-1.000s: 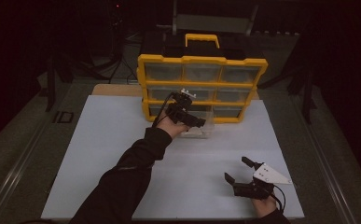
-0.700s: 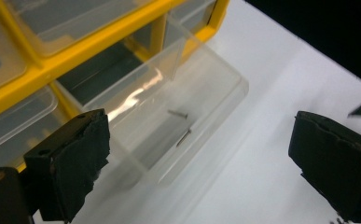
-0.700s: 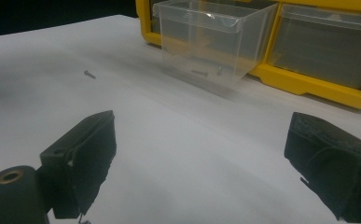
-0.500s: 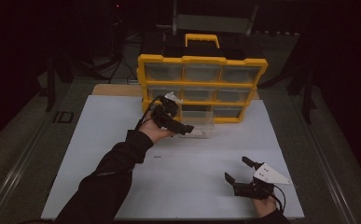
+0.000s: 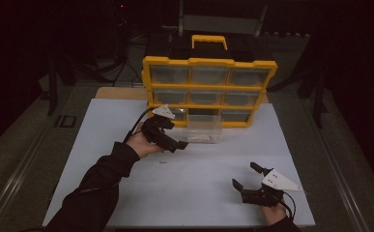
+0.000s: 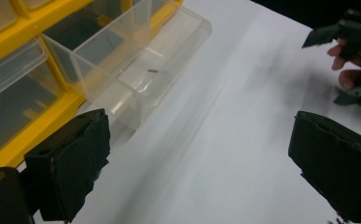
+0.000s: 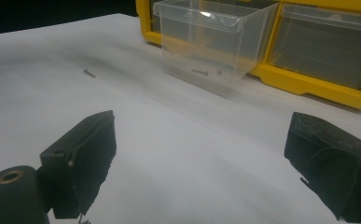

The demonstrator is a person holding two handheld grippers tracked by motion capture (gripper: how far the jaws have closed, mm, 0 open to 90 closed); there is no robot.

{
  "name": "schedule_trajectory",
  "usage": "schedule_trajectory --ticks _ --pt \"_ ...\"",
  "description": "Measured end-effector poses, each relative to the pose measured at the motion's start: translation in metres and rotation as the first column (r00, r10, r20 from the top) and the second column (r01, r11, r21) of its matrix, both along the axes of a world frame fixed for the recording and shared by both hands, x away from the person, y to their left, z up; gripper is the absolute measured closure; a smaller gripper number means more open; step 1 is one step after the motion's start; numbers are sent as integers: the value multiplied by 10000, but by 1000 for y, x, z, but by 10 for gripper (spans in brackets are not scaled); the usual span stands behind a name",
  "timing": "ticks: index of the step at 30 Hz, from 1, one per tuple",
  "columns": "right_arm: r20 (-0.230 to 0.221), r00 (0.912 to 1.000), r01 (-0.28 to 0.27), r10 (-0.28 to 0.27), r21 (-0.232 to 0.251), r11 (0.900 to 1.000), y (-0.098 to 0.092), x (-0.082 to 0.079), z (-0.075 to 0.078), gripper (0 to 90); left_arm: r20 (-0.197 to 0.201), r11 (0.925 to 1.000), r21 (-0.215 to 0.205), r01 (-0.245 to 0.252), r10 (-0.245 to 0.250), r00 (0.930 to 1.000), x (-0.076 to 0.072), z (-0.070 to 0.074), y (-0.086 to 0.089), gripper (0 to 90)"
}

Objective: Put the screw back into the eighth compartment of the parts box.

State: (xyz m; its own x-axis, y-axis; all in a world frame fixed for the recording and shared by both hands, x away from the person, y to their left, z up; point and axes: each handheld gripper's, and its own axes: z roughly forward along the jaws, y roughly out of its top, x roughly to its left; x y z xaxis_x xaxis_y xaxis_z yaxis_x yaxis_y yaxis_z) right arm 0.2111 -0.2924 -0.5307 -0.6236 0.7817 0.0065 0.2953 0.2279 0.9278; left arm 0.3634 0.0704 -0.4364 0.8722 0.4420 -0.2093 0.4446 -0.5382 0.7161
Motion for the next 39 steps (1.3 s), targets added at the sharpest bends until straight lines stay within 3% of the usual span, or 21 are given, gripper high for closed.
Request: schedule_trajectory --ticks 9,18,24,32,39 --pt "-16 10000 0 0 -6 10000 0 0 0 91 211 9986 10 534 -534 9983 -12 -10 13 48" --pt "-21 10000 -11 11 -17 10000 0 0 0 91 161 9985 -46 553 -552 9983 -16 -20 26 51" --pt "-24 10000 -10 10 -17 10000 0 0 0 91 160 9984 7 561 -561 9983 -17 -29 31 99" --pt "-38 10000 -17 17 -20 10000 1 0 0 91 372 9968 421 682 -698 9969 -18 -44 38 231" --pt "-56 10000 -31 31 -31 10000 1 0 0 91 164 9925 775 947 -962 9952 -18 -58 45 429"
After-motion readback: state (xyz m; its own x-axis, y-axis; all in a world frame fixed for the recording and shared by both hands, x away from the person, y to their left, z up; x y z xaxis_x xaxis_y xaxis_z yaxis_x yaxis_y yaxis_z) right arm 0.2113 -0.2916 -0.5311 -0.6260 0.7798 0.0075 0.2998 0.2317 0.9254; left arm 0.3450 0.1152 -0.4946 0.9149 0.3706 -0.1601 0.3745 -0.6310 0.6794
